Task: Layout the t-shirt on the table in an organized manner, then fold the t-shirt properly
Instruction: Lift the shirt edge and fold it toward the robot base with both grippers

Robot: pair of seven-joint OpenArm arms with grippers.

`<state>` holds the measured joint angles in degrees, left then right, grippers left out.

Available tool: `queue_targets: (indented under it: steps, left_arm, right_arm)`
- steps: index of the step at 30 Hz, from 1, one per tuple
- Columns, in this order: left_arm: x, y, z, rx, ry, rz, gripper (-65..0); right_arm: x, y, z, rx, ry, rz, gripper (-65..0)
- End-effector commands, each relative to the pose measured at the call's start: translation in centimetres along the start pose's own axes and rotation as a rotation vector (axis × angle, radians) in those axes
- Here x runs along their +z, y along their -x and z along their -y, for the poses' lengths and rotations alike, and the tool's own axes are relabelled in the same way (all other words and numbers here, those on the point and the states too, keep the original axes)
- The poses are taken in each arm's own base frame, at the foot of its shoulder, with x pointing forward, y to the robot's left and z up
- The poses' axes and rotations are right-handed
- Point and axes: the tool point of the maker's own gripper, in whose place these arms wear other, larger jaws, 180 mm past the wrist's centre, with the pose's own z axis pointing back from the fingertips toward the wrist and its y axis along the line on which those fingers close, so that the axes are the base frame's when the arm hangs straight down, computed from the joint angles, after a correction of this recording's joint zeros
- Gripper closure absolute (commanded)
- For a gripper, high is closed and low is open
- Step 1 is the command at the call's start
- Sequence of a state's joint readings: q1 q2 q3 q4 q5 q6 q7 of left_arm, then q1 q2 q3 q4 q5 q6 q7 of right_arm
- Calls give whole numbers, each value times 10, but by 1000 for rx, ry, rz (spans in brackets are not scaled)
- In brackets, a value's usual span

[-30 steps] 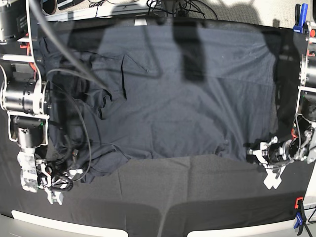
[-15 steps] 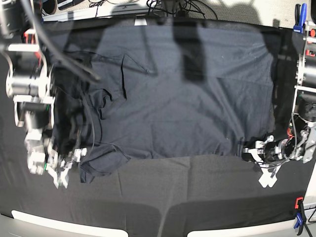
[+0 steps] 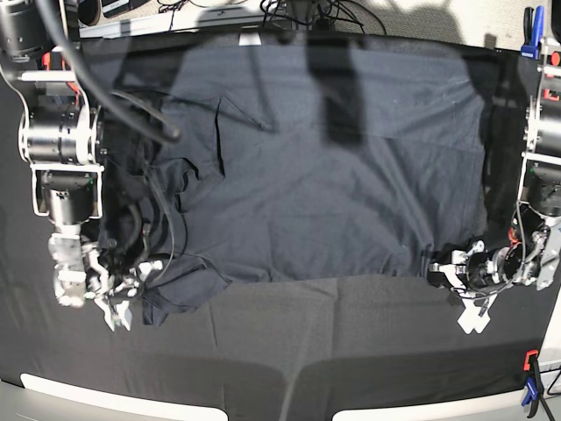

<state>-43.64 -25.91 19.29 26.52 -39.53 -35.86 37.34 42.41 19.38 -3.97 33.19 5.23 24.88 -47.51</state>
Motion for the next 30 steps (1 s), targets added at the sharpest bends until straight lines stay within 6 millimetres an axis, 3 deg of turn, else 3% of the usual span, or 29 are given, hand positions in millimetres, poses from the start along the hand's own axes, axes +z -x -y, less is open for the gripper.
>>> queue_targets:
  steps: [1, 6, 12, 15, 19, 23, 30]
  left_arm:
    - [10, -32, 0, -16, 3, 78, 0]
    - [10, -31, 0, -16, 3, 70, 0]
    - [10, -16, 2, -29, 5, -25, 0]
    - [15, -19, 1, -52, 1, -30, 0]
    - [27, -29, 7, -74, 30, 7, 0]
    - [35, -20, 14, -141, 34, -17, 0]
    - [56, 3, 9, -201, -25, -58, 0]
  right_arm:
    - [19, -34, 3, 27, -17, 87, 0]
    - [33, -48, -18, 122, -116, 126, 0]
    - [34, -41, -20, 140, -124, 97, 0]
    - [36, -37, -26, 173, -175, 122, 0]
    - [43, -24, -21, 180, -174, 152, 0]
    - [53, -8, -18, 198, -175, 174, 0]
    - [74, 23, -16, 267, -169, 157, 0]
